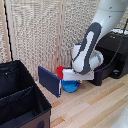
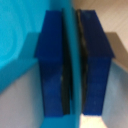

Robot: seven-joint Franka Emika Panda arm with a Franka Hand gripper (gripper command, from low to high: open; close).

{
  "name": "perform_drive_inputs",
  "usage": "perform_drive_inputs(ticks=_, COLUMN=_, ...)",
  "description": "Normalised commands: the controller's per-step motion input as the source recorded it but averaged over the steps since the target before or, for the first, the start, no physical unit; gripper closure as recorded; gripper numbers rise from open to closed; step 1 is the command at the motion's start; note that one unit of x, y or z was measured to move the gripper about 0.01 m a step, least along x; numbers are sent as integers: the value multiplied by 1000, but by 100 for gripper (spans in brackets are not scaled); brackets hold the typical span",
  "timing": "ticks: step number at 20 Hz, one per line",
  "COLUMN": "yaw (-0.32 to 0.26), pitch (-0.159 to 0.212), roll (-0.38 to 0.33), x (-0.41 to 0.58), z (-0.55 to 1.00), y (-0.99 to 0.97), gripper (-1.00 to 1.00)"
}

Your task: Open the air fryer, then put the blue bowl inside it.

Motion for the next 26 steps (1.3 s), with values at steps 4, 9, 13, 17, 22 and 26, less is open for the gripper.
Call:
perform_drive_inputs(ticks=4, yaw=-7, pitch=-28, roll=12, x=639, z=804, y=26, gripper=100)
perform_drive_inputs(ticks=9, yaw=-49, pitch=-49, roll=5, x=561, z=804, y=73, gripper=100)
perform_drive_inputs(ticks=13, yaw=-91, pitch=0, roll=1, x=502, z=941, y=0, gripper=100)
perform_drive_inputs(ticks=17, yaw=-170, pitch=3, roll=-32, x=441, z=889, y=-4, gripper=100)
perform_drive_inputs(ticks=22, yaw=-232, pitch=75, roll=0, x=332, z=853, y=-130, gripper=100)
perform_drive_inputs(ticks=26, yaw=-230, pitch=77, roll=0, x=344, z=821, y=-156, gripper=100)
